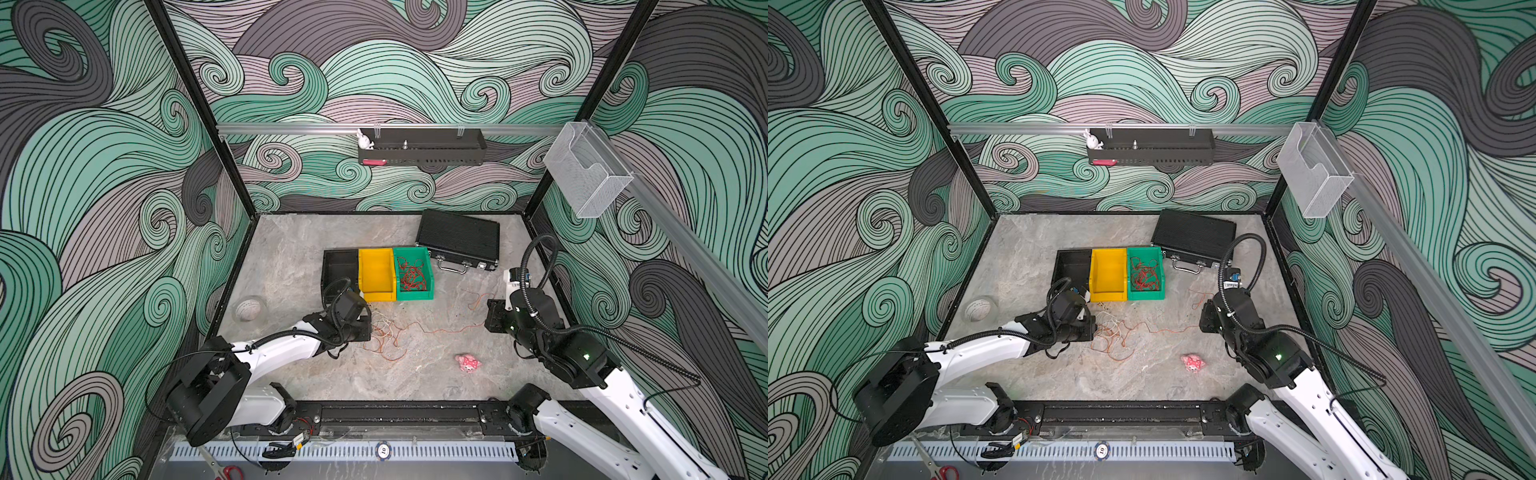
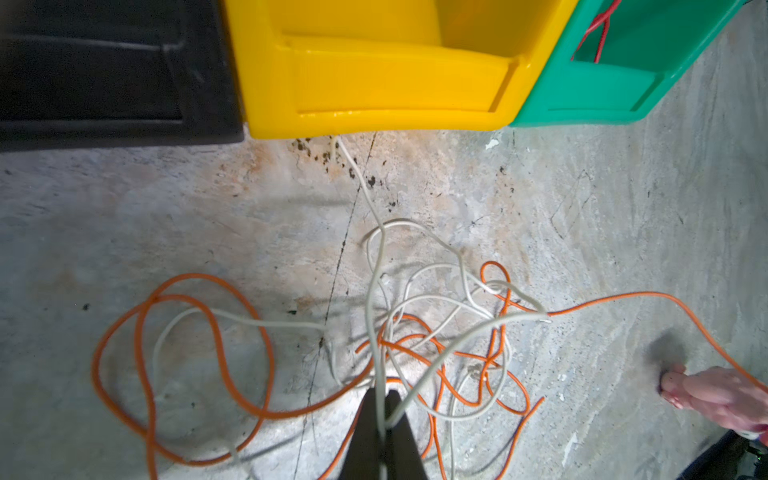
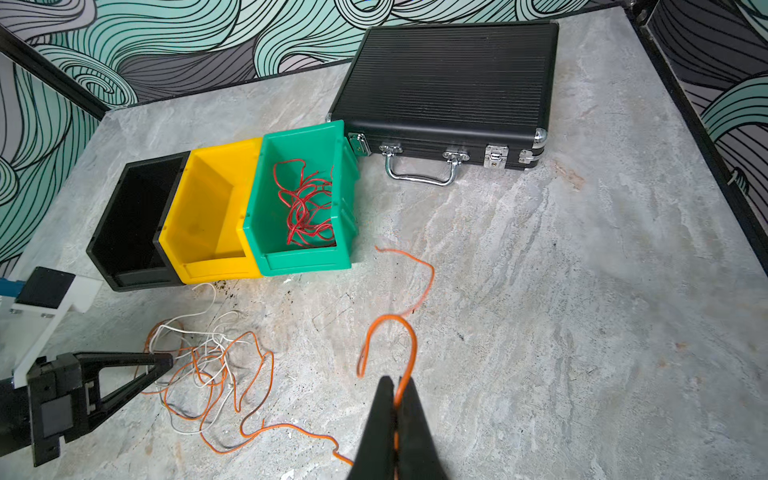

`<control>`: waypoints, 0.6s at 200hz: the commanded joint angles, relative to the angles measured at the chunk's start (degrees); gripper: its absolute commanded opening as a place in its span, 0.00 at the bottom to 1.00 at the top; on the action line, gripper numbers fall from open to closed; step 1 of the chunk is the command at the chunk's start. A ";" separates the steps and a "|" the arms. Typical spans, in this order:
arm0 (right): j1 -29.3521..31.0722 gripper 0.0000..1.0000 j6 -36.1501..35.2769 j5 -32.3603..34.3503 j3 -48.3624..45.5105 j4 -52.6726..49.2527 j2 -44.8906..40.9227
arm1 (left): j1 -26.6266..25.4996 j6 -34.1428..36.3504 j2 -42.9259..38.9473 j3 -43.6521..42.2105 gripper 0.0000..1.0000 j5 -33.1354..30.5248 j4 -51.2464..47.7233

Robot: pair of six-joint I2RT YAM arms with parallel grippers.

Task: Untangle the cables
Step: 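Pull the orange wire away from the tangle with the right gripper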

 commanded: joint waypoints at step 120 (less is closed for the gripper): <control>7.51 0.06 0.13 -10.41 -4.75 16.64 15.98 | 0.92 -1.27 -4.18 -2.56 0.00 -1.10 -1.27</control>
